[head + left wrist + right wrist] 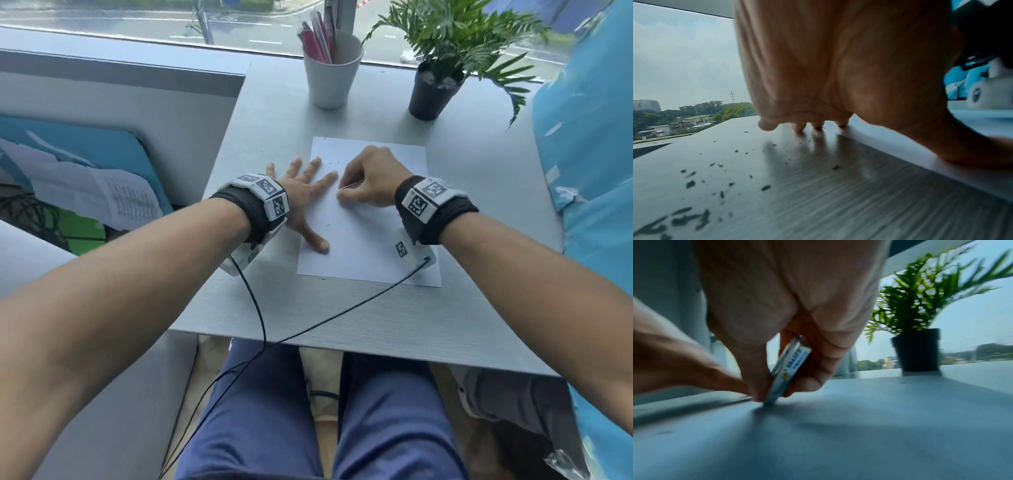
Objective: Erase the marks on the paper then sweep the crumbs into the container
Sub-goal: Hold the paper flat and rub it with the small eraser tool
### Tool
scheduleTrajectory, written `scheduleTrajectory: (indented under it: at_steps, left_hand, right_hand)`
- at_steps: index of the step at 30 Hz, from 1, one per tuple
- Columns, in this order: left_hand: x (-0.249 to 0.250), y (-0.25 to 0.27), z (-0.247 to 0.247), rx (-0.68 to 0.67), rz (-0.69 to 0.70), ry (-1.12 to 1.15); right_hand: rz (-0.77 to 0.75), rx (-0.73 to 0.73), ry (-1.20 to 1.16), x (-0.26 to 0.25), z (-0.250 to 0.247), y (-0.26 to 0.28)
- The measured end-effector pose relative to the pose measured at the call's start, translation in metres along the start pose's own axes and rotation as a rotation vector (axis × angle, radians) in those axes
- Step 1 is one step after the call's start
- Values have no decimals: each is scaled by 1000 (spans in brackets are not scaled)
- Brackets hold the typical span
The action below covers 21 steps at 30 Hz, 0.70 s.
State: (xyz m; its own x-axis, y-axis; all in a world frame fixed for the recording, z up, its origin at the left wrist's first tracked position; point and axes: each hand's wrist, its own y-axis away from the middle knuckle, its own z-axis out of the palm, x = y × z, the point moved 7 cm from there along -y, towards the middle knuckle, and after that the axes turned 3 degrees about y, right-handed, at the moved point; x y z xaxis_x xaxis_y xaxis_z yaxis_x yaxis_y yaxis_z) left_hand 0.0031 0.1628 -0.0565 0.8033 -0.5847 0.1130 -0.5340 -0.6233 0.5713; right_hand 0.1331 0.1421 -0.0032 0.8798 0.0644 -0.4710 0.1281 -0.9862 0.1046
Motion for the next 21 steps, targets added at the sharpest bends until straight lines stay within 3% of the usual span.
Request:
scheduleTrajectory:
  at_steps: [4, 8, 12, 17, 21]
  left_hand:
    - [-1, -1, 1, 17, 12, 6]
    - [0, 0, 0, 13, 7, 13]
    - [0, 0, 1, 5, 9, 0]
    - [2, 1, 0, -9, -4, -11]
    - [-1, -1, 1, 5, 3, -5]
  right_hand:
    - [-182, -211, 39, -32, 34, 23]
    - [3, 17, 5, 2, -2, 5]
    - [-154, -165, 20, -31, 30, 25]
    - [1, 31, 18, 3, -1, 6]
    - [-141, -189, 34, -23, 29, 27]
